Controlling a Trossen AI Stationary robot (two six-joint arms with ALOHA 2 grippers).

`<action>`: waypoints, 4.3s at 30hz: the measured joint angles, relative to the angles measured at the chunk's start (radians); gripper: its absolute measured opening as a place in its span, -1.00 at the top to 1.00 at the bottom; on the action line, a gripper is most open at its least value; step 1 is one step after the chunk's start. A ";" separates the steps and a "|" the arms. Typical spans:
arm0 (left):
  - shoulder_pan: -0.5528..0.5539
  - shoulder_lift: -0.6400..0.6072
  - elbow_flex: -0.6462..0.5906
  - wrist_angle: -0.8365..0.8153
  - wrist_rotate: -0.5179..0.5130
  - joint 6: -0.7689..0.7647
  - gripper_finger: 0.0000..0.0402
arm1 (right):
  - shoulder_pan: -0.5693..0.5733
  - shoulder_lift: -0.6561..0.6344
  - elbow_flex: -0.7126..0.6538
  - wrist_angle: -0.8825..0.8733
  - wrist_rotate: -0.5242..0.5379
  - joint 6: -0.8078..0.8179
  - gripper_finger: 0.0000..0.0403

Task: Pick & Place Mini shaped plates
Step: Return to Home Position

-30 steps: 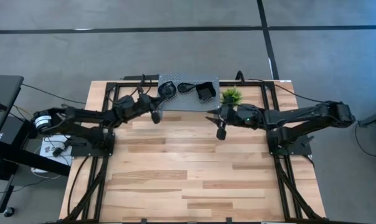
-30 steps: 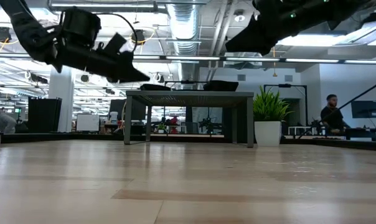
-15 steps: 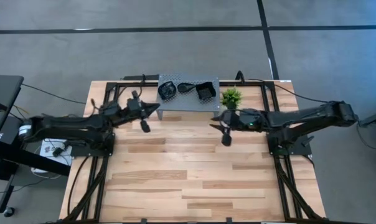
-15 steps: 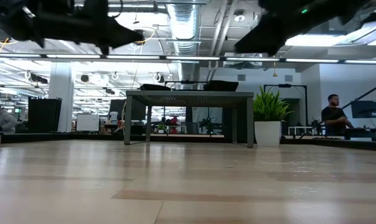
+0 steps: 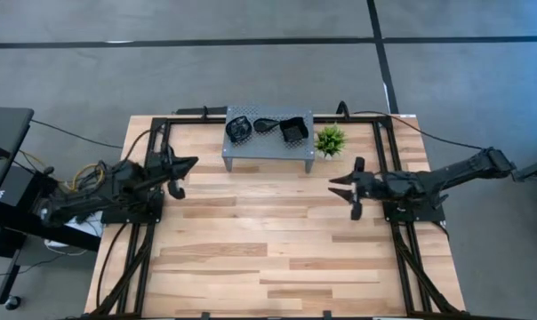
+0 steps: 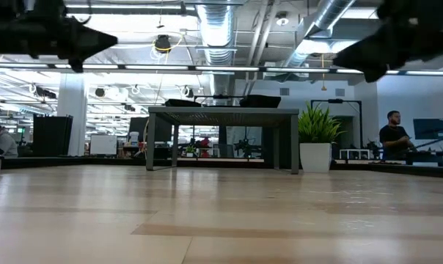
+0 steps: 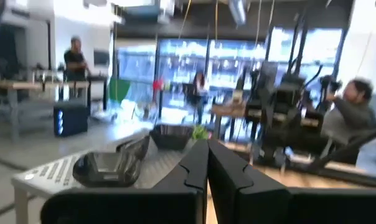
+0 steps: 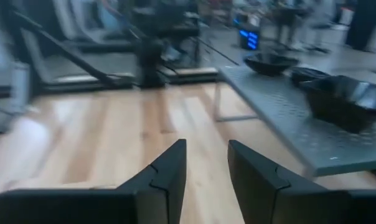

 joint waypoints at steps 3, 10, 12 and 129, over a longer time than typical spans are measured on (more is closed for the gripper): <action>0.000 -0.078 -0.059 0.024 0.023 -0.003 0.96 | 0.018 -0.101 -0.065 0.019 -0.067 0.000 0.44; -0.002 -0.033 -0.088 0.021 0.044 -0.063 0.95 | 0.048 -0.280 -0.184 -0.007 -0.087 -0.014 0.44; -0.002 -0.035 -0.088 0.031 0.047 -0.047 0.94 | 0.048 -0.326 -0.184 -0.074 -0.067 0.016 0.44; -0.001 -0.012 -0.088 0.032 0.046 -0.030 0.93 | 0.043 -0.374 -0.186 -0.132 -0.022 -0.071 0.44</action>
